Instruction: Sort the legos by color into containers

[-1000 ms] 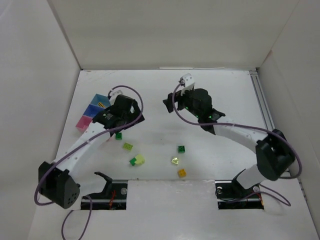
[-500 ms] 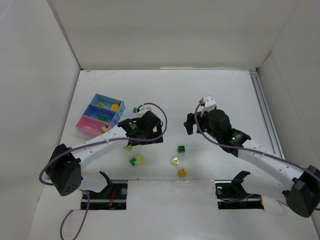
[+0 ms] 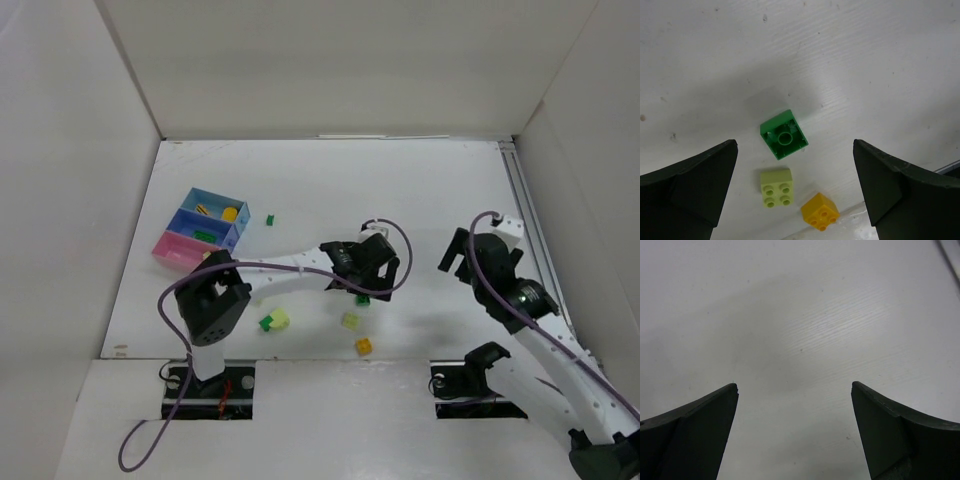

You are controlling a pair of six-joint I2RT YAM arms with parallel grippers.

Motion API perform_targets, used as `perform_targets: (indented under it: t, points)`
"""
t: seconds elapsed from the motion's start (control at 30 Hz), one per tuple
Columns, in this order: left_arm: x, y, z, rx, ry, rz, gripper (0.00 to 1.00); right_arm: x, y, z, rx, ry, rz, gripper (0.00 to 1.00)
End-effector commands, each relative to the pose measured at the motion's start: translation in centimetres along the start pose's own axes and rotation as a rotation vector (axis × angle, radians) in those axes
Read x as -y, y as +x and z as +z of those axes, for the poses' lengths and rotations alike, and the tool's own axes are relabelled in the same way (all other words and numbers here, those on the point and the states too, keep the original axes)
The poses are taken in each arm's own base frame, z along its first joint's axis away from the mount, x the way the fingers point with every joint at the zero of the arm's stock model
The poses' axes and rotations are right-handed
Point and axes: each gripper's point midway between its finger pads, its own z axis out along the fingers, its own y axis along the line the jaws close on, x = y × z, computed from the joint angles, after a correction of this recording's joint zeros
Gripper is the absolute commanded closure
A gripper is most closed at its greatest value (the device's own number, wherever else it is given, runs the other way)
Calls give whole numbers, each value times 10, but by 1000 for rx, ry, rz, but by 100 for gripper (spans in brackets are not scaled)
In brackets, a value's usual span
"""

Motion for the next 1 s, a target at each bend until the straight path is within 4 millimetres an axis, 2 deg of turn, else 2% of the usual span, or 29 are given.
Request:
perform_targets:
  t: [0.0, 0.07, 0.13, 0.2, 0.3, 0.37, 0.4, 0.43, 0.57, 0.73, 0.87, 0.97]
  points:
    - [21, -5, -2, -3, 63, 17, 0, 23, -22, -20, 69, 65, 97, 0]
    - [19, 1, 5, -9, 38, 14, 0, 24, -23, -21, 76, 61, 102, 0]
    - [10, 6, 10, -30, -18, -2, 2, 22, -27, -23, 83, 56, 108, 0]
    - [4, 12, 17, -49, -55, -11, 11, 25, -26, -23, 82, 68, 103, 0]
    - [7, 17, 23, -61, -60, -11, 28, 24, -26, -25, 83, 56, 108, 0]
    - [7, 17, 23, -61, -60, -11, 29, 24, -27, -26, 90, 51, 113, 0]
    - [4, 17, 23, -60, -74, -9, 37, 24, -29, -28, 96, 47, 118, 0]
    - [6, 22, 25, -68, -76, 1, 40, 25, -29, -28, 96, 47, 118, 0]
    - [5, 21, 25, -61, -83, 2, 45, 25, -30, -29, 102, 42, 123, 0]
    - [5, 21, 25, -70, -92, -4, 70, 25, -31, -31, 109, 38, 128, 0]
    - [3, 18, 26, -54, -108, -23, 80, 23, -32, -30, 117, 21, 129, 0]
    - [0, 12, 21, -30, -129, -22, 82, 22, -29, -29, 112, 14, 110, 0]
